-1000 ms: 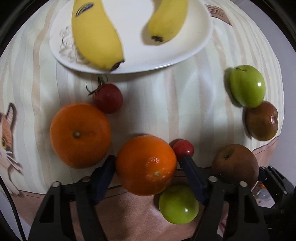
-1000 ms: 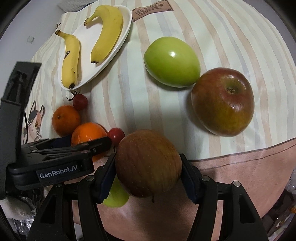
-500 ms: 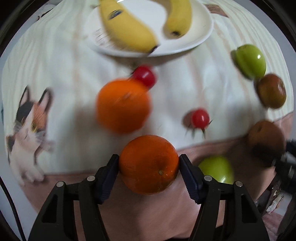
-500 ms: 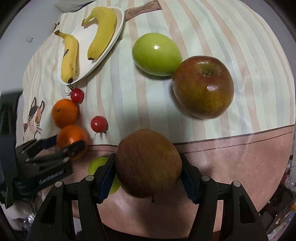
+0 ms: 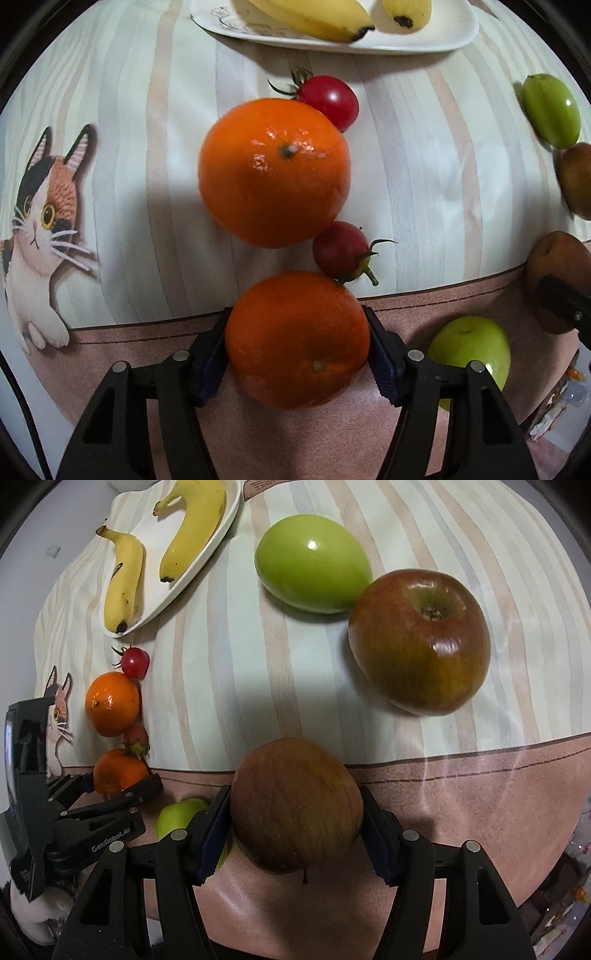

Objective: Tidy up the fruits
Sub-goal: 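Lower the orange and brown apple onto the plate and open both tools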

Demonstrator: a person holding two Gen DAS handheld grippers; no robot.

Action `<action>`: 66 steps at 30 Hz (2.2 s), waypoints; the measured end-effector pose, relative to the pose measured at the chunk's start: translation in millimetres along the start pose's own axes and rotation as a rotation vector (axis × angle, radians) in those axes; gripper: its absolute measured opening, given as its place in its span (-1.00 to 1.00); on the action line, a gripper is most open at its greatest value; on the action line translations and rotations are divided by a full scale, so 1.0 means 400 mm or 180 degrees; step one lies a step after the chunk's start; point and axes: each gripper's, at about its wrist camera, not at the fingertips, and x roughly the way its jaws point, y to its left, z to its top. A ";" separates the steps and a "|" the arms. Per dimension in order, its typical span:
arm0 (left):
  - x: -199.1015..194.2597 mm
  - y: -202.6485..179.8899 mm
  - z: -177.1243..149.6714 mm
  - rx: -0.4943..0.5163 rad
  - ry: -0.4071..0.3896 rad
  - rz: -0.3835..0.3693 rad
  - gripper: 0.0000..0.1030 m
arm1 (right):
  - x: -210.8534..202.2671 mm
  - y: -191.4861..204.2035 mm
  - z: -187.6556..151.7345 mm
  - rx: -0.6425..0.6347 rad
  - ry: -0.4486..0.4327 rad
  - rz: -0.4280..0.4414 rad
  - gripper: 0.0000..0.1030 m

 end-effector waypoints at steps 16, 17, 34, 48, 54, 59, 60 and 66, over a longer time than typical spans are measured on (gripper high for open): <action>-0.306 0.022 0.092 -0.0007 -0.0651 -0.0352 0.21 | -0.122 0.118 0.072 -0.0244 -0.0386 0.0392 0.30; -0.326 0.026 0.116 -0.0009 -0.0684 -0.0395 0.21 | -0.136 0.124 0.093 -0.0246 -0.0433 0.0437 0.30; -0.340 0.117 0.691 0.0323 -0.0529 -0.0138 0.22 | -0.128 0.270 0.464 -0.0365 -0.0775 0.0569 0.30; -0.193 0.121 0.750 0.0480 -0.0186 0.0031 0.22 | -0.021 0.306 0.526 -0.0346 -0.0507 0.0665 0.31; -0.197 0.126 0.761 0.0434 -0.0137 -0.0020 0.26 | -0.007 0.302 0.551 -0.0266 -0.0424 0.0759 0.32; -0.217 0.143 0.766 0.0293 -0.0183 -0.0089 0.33 | -0.006 0.299 0.560 -0.0232 -0.0374 0.0749 0.38; -0.220 0.147 0.767 0.0270 -0.0192 -0.0106 0.37 | -0.008 0.298 0.562 -0.0225 -0.0370 0.0747 0.38; -0.241 0.175 0.757 0.0133 -0.0257 -0.0222 0.61 | -0.023 0.282 0.538 -0.0175 -0.0374 0.0704 0.55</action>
